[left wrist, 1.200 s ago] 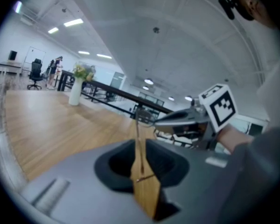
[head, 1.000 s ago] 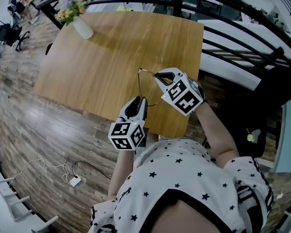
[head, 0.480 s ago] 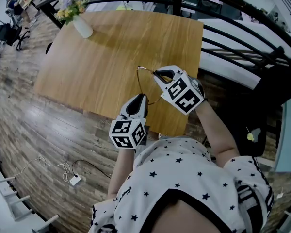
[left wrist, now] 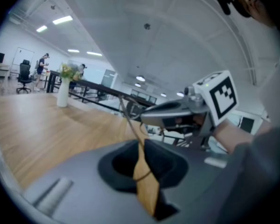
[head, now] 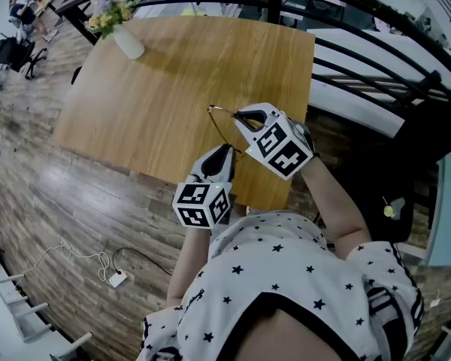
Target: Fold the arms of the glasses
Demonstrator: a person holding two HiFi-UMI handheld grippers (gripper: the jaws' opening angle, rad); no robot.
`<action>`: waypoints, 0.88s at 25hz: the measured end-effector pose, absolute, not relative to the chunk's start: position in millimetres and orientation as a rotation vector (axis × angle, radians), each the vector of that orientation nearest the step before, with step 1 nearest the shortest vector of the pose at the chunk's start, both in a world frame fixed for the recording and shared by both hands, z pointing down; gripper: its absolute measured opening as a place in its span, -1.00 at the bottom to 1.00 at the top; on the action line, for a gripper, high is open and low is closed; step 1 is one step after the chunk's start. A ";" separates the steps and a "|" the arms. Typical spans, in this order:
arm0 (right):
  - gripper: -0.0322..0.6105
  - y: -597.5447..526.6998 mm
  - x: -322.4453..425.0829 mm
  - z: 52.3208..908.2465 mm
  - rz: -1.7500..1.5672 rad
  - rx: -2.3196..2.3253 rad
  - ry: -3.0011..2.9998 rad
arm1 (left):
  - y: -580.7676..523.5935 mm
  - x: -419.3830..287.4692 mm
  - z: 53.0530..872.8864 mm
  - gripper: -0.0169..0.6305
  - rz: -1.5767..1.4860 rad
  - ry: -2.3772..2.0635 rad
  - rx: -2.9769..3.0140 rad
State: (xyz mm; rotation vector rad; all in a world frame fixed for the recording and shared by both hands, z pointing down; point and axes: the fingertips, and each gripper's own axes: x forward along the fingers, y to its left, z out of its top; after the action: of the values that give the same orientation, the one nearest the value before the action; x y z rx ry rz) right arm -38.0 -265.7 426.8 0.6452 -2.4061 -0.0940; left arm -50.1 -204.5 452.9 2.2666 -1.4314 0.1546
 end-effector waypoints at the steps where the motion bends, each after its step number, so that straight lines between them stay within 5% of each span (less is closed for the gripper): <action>1: -0.83 -264.7 -40.4 426.3 -0.100 0.638 -2.409 | -204.9 -48.7 453.1 -0.82 0.163 -1.422 2.271; 22: -0.83 -246.7 -58.5 427.6 -0.101 0.551 -2.424 | -214.8 -31.6 444.2 -0.83 0.217 -1.370 2.358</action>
State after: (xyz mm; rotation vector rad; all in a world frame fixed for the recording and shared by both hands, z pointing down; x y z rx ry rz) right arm -58.5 -246.7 427.6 0.5512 -2.4239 -0.1014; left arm -31.6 -214.8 444.2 2.3584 -1.3696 0.2165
